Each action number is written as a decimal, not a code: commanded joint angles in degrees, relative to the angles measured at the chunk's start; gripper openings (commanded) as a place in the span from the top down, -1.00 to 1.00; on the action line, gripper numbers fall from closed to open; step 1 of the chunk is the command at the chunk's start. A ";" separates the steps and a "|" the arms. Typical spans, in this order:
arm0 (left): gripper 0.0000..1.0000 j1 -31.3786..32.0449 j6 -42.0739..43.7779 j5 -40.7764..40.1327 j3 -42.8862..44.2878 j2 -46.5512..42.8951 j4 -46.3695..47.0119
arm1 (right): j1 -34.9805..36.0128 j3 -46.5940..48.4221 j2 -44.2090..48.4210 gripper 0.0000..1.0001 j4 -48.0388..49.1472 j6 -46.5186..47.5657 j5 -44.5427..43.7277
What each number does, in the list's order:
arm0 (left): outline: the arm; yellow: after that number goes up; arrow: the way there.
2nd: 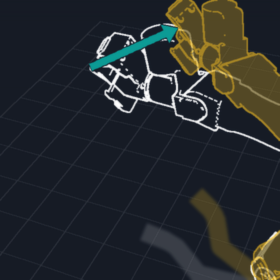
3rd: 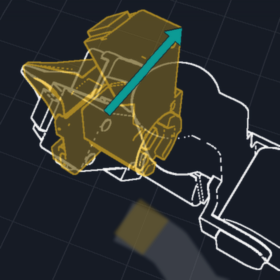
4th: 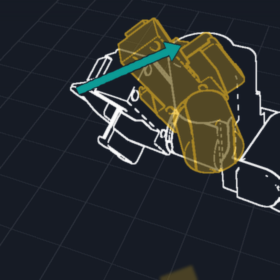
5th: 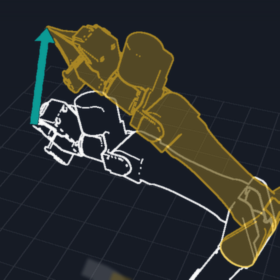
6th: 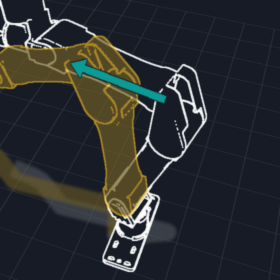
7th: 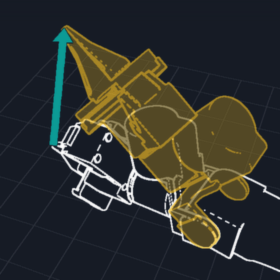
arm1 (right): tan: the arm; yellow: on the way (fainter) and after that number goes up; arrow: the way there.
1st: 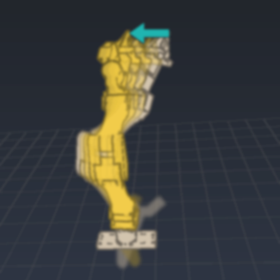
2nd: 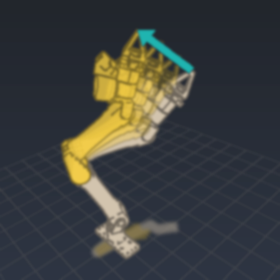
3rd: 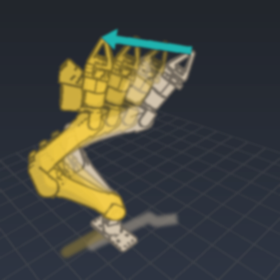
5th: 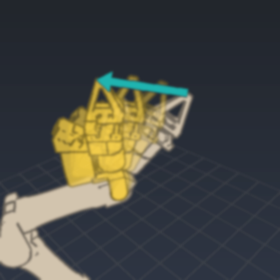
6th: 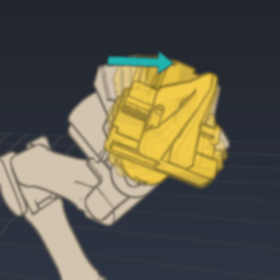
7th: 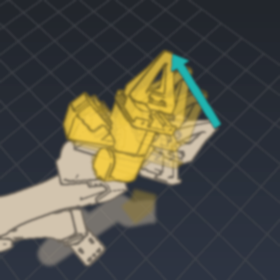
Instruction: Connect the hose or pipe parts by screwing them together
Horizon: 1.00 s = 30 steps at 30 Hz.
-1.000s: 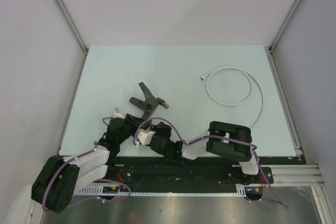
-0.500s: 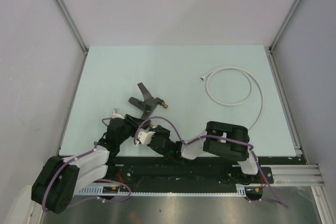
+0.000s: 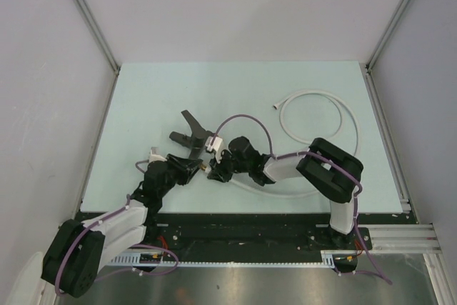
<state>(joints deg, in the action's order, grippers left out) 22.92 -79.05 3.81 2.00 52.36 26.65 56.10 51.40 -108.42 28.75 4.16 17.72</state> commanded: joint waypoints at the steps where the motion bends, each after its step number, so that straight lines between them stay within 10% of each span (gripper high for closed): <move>1: 0.99 1.43 -0.23 3.04 -3.39 -0.59 6.66 | -5.19 0.90 -3.88 1.00 11.75 -13.11 22.43; 9: 0.99 2.39 -0.23 1.64 -2.97 -0.85 7.62 | -7.75 0.90 -10.49 0.93 30.11 -31.65 30.27; 14: 1.00 2.40 -1.28 1.28 -3.14 -0.59 7.54 | -9.25 -1.29 -9.18 0.31 31.63 -34.40 29.05; 22: 0.99 2.40 -2.08 2.60 -2.44 1.69 7.53 | -6.80 -4.46 3.81 -0.41 6.34 -12.91 13.77; 30: 0.99 2.40 -2.95 2.51 -2.44 2.05 7.54 | 4.71 -4.46 11.74 -0.43 -6.16 2.05 -21.06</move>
<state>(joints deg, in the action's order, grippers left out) 24.80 -81.03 5.26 1.93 54.76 28.69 55.46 46.74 -99.77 29.56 -5.17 19.51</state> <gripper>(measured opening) 0.354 0.717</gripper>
